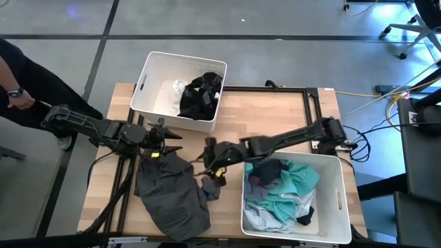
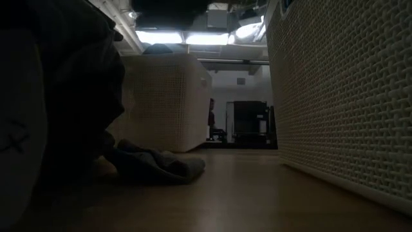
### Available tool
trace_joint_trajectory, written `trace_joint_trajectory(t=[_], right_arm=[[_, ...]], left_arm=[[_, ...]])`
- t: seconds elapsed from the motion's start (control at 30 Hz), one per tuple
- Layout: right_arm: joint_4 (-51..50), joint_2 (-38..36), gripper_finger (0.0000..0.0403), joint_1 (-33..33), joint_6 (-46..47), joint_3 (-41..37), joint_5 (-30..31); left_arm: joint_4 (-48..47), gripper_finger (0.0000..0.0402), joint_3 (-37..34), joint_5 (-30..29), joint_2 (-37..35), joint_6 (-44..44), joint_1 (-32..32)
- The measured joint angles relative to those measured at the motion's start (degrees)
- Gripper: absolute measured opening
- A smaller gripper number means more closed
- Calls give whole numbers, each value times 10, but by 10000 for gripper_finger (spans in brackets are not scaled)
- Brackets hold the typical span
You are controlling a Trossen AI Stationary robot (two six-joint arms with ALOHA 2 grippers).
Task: Sort clothes
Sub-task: Put the gray blue sock into the bottom white bin
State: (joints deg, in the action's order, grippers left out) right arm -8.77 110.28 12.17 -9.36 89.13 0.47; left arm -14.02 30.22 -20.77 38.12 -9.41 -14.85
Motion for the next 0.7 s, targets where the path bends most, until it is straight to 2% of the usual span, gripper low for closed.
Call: trace_joint_trajectory(t=[0.17,0.3,0.47,0.7], right_arm=[[65,61,252,2,-4,0,-16],[91,84,252,2,1,3,-14],[81,111,252,2,5,-2,-14],[74,96,252,2,5,0,5]], left_arm=[[-9,213,1,67,-3,-37,-5],[-35,218,1,116,8,-81,-33],[-97,206,1,120,71,-152,-99],[-88,193,1,109,198,-203,-153]])
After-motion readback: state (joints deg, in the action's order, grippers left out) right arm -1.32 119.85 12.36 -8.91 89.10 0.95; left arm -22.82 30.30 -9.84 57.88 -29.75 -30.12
